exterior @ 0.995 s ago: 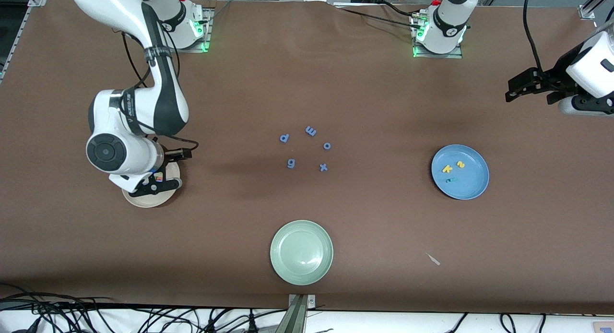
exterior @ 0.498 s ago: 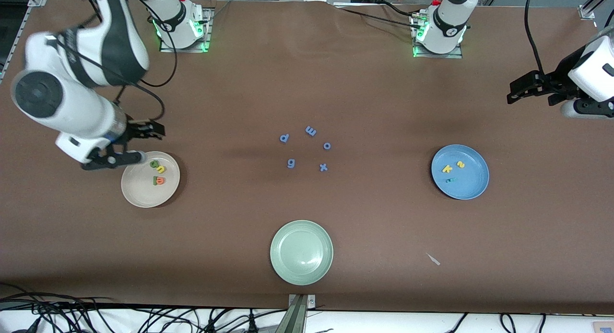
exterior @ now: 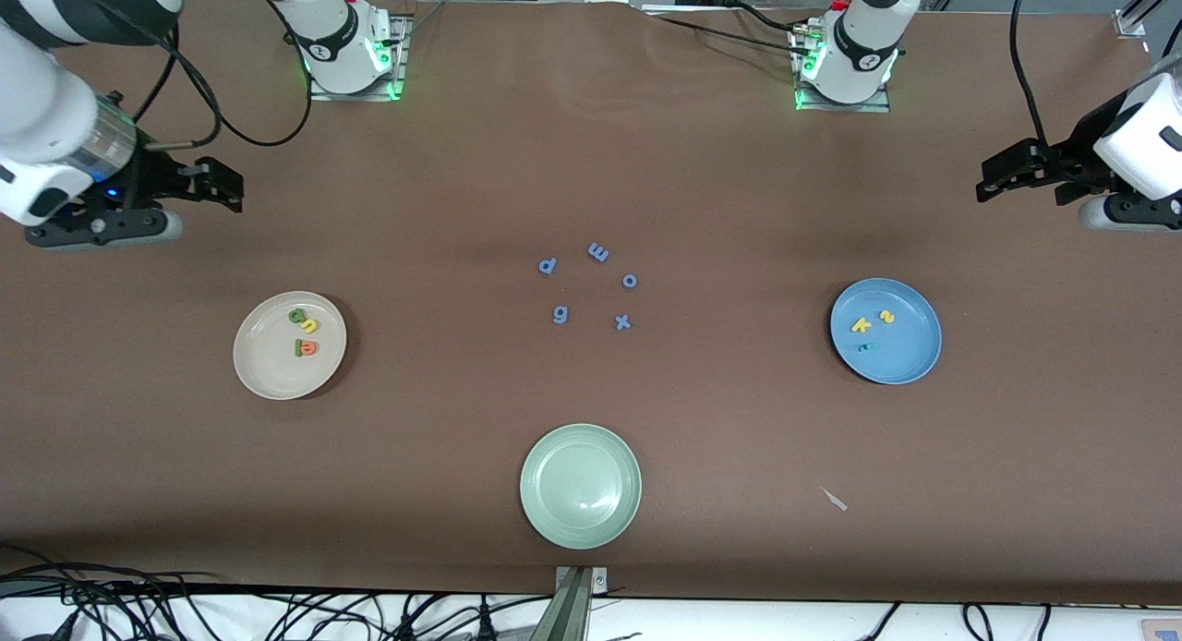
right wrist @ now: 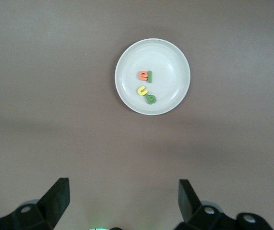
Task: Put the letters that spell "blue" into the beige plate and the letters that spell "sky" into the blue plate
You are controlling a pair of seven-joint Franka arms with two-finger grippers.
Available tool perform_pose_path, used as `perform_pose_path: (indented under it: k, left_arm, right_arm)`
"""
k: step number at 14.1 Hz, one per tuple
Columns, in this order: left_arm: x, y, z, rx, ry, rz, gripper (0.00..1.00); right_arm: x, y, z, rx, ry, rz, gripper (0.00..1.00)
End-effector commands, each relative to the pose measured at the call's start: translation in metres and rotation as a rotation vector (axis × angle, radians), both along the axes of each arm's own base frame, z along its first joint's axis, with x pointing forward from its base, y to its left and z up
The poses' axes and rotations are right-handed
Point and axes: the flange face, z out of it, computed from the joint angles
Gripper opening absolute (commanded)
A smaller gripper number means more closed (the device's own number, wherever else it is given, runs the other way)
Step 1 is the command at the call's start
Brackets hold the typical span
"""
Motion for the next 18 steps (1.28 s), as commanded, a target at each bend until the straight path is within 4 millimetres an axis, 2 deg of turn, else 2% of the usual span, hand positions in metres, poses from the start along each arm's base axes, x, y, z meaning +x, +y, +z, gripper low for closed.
perform_pose_path:
  k: [1,3,5,12,13,16,18]
  left_arm:
    - [0.002,0.000,0.007,0.028,0.001,-0.005,1.00]
    - [0.002,0.001,0.007,0.029,-0.001,-0.005,1.00]
    - [0.002,0.000,0.007,0.028,-0.001,-0.004,1.00]
    - [0.002,0.000,0.007,0.028,-0.001,-0.002,1.00]
    - [0.002,0.000,0.007,0.028,-0.001,-0.002,1.00]
    - [0.002,0.000,0.007,0.028,-0.001,-0.001,1.00]
    - [0.002,0.000,0.007,0.028,-0.001,-0.001,1.00]
  right_arm:
    - [0.002,-0.019,0.012,0.003,-0.007,-0.026,1.00]
    - [0.004,-0.029,0.025,0.006,-0.034,-0.045,1.00]
    - [0.005,-0.041,0.023,0.007,-0.032,-0.068,1.00]
    - [0.007,-0.049,0.022,0.008,-0.042,-0.079,1.00]
    - [0.008,-0.057,0.021,0.008,-0.044,-0.091,1.00]
    - [0.009,-0.057,0.020,0.008,-0.044,-0.093,1.00]
    - [0.012,-0.050,0.015,0.005,-0.036,-0.080,1.00]
